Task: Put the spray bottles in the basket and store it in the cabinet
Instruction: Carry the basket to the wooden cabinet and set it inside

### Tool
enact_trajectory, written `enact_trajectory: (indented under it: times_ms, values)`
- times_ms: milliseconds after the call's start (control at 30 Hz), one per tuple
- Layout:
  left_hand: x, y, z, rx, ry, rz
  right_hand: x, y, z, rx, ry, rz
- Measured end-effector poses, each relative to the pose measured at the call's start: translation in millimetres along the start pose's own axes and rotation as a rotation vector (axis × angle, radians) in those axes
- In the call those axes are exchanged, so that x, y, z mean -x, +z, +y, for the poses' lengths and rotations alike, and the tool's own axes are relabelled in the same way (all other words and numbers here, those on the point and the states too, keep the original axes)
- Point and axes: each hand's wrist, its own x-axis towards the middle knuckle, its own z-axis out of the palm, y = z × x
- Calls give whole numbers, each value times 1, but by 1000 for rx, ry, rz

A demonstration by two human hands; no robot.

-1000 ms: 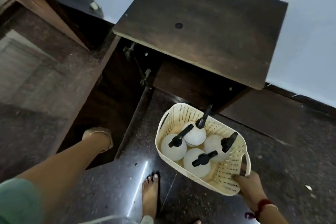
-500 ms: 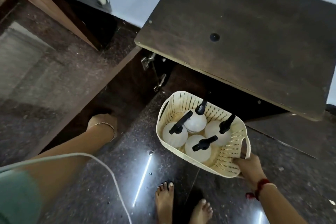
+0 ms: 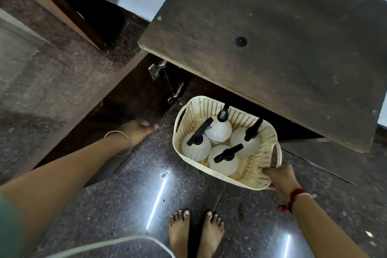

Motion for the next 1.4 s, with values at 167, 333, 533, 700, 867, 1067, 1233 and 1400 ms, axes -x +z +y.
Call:
enact_trajectory:
  times_ms: [167,333,533,700,867,1067,1233,1400]
  values:
    - [-16,46,62,479,-56,-261,-23,3,-28,57,-62,-7]
    - [-54,66,78,126,244,93,-54,15,-46,47,-105,25]
    - [-100,58,115,-147,343,169,-94,31,-52,-79,-67,-13]
    - [-138,59,137,-151,372,219,-128,41,-63,-185,-86,-45]
    - [-164,65,159,-161,390,276,-155,46,-73,-168,-108,-99]
    - [-182,62,177,-191,443,308,-180,45,-84,-176,-185,-117]
    - [-185,62,179,-150,488,298,-199,36,-95,-152,-238,-128]
    - [-187,62,180,-27,509,269,-214,32,-105,-122,-269,-144]
